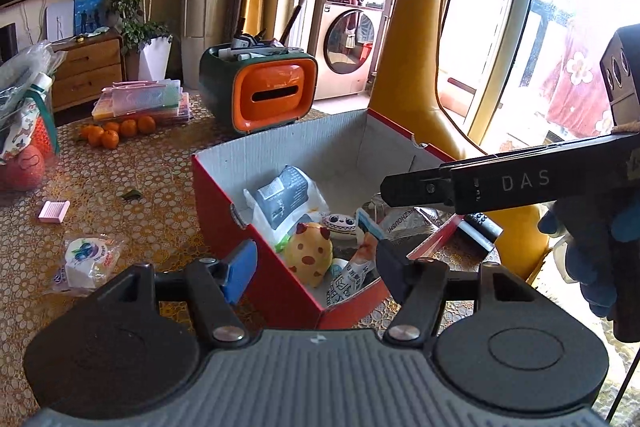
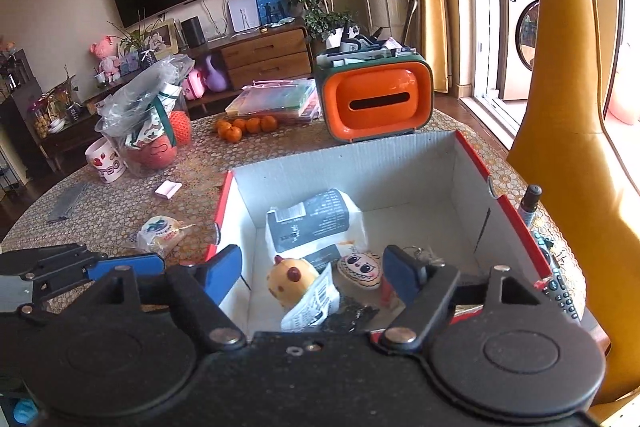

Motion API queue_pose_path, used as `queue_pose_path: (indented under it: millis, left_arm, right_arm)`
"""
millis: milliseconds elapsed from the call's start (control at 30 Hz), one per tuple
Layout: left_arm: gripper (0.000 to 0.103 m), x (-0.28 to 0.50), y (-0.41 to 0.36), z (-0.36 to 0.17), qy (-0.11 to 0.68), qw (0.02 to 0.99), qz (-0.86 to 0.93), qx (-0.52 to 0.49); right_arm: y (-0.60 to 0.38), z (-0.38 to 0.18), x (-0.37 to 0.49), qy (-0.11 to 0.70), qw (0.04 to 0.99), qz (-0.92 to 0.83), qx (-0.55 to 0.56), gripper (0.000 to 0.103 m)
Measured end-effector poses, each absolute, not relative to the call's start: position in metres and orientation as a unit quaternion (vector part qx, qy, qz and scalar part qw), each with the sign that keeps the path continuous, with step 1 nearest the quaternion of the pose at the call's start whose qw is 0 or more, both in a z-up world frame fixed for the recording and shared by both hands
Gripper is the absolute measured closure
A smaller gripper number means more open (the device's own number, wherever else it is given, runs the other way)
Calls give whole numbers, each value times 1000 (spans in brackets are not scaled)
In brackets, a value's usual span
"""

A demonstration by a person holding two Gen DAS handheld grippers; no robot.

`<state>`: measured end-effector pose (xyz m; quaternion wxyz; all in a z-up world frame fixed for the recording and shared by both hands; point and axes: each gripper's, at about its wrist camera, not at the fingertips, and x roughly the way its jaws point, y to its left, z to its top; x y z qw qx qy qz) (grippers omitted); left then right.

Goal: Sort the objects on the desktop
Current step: 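Open the right tool to drop the cable while the left tool releases the drink pouch, then move both tools out of the box toward the pink sponge and blueberry bag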

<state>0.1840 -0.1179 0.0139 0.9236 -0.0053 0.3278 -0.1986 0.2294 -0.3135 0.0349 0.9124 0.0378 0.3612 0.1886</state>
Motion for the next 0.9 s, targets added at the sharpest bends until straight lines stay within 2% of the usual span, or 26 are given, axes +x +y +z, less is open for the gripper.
queue_pose_path:
  millis: [267,400,700,900]
  left_arm:
    - [33,158,-82,10,318,931,-179,6]
    - [26,149,-62,5,316,933,-169,3]
    - [21,144,-6,4,308,942,-130,7]
    - [10,156,42,5,306,949,-79,0]
  right_arm:
    - [-279,37,214,369,906,206,29,22]
    - [-257,39,209,370,903,218,18,21]
    - [-202,45,207,369,895,252,-5,16]
    - [-163,39,211,372,886,275,-24,13]
